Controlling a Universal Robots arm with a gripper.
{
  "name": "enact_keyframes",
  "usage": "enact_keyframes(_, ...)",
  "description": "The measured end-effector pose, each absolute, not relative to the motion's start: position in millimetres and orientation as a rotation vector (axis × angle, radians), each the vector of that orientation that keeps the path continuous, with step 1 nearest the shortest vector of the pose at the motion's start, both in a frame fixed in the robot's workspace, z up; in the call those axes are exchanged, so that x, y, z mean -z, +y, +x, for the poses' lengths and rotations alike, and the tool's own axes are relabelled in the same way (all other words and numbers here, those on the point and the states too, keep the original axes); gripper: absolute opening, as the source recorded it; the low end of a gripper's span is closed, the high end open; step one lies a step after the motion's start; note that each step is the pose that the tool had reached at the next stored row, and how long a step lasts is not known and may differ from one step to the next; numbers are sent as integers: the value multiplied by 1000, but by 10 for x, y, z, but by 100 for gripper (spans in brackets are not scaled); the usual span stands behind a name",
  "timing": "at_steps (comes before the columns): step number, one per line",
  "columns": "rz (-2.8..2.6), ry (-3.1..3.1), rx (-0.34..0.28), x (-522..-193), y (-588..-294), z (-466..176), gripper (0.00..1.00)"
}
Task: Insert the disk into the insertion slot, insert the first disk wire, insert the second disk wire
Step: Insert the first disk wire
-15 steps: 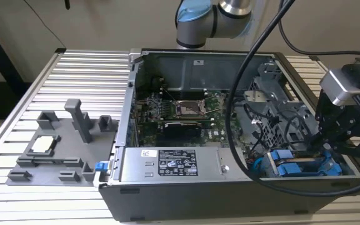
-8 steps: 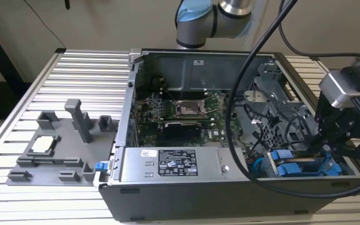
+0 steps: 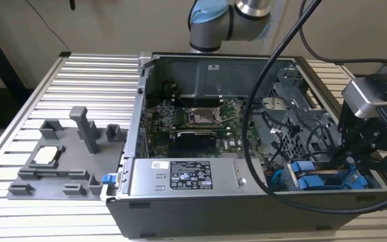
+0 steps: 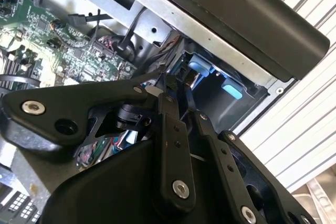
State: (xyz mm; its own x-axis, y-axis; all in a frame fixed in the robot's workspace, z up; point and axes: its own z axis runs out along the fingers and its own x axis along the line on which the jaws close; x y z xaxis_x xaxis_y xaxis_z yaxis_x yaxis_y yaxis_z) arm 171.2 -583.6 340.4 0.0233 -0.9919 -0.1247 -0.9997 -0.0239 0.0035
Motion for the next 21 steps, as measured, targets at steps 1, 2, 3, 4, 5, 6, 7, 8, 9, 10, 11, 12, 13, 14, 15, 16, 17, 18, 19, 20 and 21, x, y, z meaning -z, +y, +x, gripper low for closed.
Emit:
enact_keyframes(1,-2185,2134,-140,-3400,-5836,1712,19)
enact_keyframes(2,-2185,2134,-140,-3396,-5836,1713,19)
enact_keyframes(3,-2185,2134,-140,-3392,-5836,1713,19)
enact_keyframes(4,-2184,2133,-141,-3383,-5836,1714,19)
enact_keyframes(5,-2184,2133,-142,-3374,-5836,1714,19)
enact_keyframes(6,-2184,2133,-141,-3374,-5836,1714,19)
enact_keyframes(7,-2184,2134,-141,-3374,-5836,1714,19)
enact_keyframes(8,-2184,2134,-140,-3372,-5836,1714,19)
enact_keyframes(9,-2184,2134,-140,-3365,-5836,1714,19)
enact_keyframes(10,-2184,2134,-141,-3353,-5836,1715,19)
enact_keyframes(11,-2185,2134,-140,-3344,-5836,1716,19)
enact_keyframes(12,-2185,2134,-139,-3340,-5836,1716,19)
enact_keyframes(13,-2185,2134,-140,-3339,-5836,1716,19)
enact_keyframes(14,-2185,2134,-140,-3336,-5836,1716,19)
enact_keyframes(15,-2184,2134,-140,-3333,-5836,1716,19)
enact_keyframes(16,-2184,2134,-141,-3332,-5836,1716,19)
enact_keyframes(17,-2184,2133,-142,-3328,-5835,1715,20)
enact_keyframes(18,-2184,2133,-142,-3322,-5836,1715,20)
enact_keyframes(19,-2184,2133,-142,-3323,-5836,1716,20)
enact_keyframes(20,-2184,2133,-141,-3325,-5836,1715,27)
enact_keyframes(21,-2184,2134,-141,-3329,-5836,1715,27)
